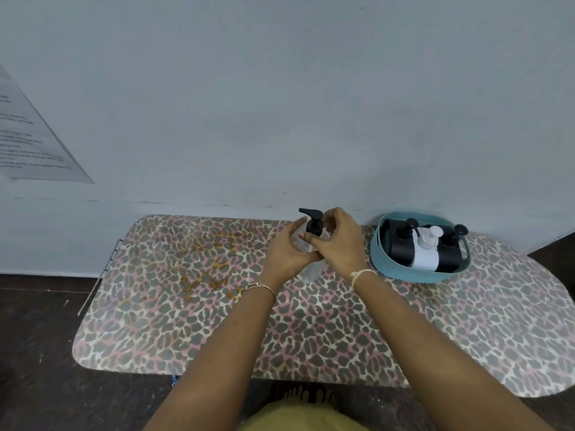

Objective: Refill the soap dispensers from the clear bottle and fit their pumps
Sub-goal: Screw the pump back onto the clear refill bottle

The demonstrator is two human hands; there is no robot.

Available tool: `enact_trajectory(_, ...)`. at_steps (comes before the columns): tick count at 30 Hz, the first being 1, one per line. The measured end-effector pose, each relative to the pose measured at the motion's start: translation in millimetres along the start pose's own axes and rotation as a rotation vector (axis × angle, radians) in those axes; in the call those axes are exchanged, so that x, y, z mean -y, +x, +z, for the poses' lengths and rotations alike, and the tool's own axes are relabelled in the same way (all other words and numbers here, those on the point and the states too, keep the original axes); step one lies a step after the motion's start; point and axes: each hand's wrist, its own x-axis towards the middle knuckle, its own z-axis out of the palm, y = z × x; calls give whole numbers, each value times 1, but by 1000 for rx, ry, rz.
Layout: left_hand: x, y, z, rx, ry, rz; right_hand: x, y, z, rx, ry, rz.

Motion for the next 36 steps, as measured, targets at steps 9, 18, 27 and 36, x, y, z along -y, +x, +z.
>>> enact_trajectory(9, 0, 1, 1, -1, -7, 17, -1, -8, -7, 29, 83, 13)
enact_trajectory(18, -2, 1, 0, 3, -25, -5, -2, -4, -8, 240, 0, -89)
enact_trajectory(27, -2, 0, 0, -5, -47, 6, -1, 0, -7, 114, 148, 50)
enact_trajectory(36, -4, -1, 2, -12, -36, 14, -6, 2, -8, 87, 53, 47)
